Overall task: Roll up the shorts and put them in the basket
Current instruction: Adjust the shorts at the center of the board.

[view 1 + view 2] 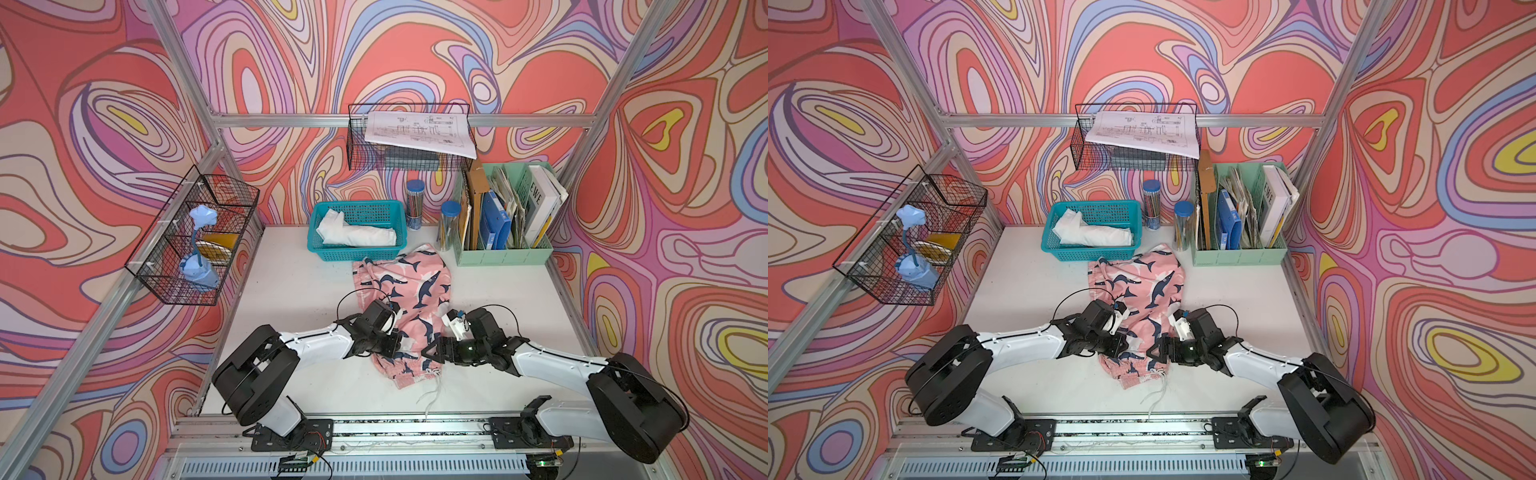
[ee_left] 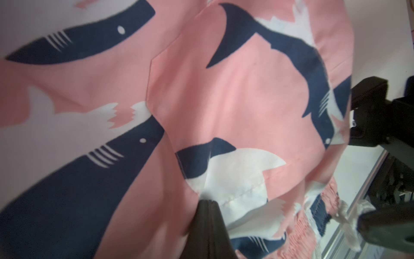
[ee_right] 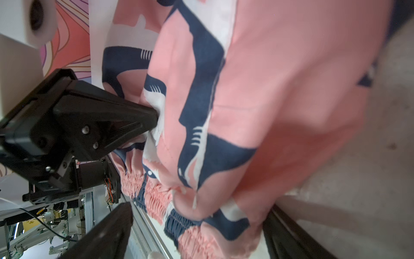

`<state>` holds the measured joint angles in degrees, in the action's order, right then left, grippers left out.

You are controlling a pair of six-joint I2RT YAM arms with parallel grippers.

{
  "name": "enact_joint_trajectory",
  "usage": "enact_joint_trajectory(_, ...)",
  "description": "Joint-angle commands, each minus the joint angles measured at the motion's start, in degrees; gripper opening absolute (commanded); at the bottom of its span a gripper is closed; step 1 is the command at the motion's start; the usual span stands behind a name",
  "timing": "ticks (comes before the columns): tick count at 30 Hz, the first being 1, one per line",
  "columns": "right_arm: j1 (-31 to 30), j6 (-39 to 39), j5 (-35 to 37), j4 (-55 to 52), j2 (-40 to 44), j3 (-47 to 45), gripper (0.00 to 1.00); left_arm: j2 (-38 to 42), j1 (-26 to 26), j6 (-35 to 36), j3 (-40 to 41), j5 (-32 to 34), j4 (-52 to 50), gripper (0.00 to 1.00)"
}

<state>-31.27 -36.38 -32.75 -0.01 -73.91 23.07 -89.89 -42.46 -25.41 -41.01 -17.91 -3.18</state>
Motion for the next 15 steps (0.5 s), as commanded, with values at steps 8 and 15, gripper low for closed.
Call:
enact_joint_trajectory(8, -1.87, -5.69, -0.63, -5.57, -1.71, -3.37, 0.83, -3.31, -0.25, 0.97, -0.85, -1.24, 1.02, 0.00)
enact_joint_trajectory(15, -3.73, -10.18, 1.48, 0.95, -6.75, -4.68, 0.84, -3.26, -0.24, 0.34, 0.53, -2.16, 3.04, 0.00)
